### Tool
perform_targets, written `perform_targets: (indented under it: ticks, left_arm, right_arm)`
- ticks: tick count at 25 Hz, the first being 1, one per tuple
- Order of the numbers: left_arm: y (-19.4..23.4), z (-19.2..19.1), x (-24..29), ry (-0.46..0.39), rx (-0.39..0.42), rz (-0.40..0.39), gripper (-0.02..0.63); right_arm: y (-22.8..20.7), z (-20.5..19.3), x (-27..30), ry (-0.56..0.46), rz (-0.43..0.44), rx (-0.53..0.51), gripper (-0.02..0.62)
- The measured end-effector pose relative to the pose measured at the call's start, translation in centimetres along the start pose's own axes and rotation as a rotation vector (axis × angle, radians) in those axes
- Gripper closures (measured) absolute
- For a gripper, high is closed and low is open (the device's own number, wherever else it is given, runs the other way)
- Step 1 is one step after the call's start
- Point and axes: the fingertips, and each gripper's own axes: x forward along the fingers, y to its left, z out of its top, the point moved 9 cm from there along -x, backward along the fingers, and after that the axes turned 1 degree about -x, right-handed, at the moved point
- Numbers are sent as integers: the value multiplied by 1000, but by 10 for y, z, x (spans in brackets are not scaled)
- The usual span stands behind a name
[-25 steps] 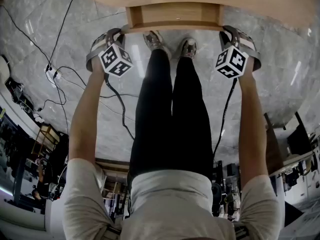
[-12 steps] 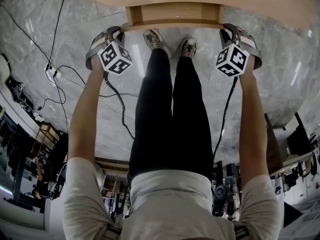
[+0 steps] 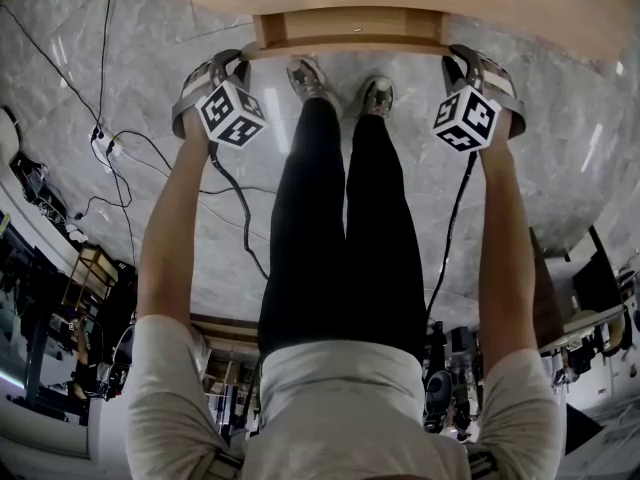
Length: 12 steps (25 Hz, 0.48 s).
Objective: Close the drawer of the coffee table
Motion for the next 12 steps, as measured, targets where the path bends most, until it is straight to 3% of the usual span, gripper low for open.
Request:
perform_targets:
  ticks: [12]
  left_arm:
    - [12, 6, 2, -8, -9, -3, 503]
  right_arm:
    - [-15, 5, 4, 14, -23, 27, 506]
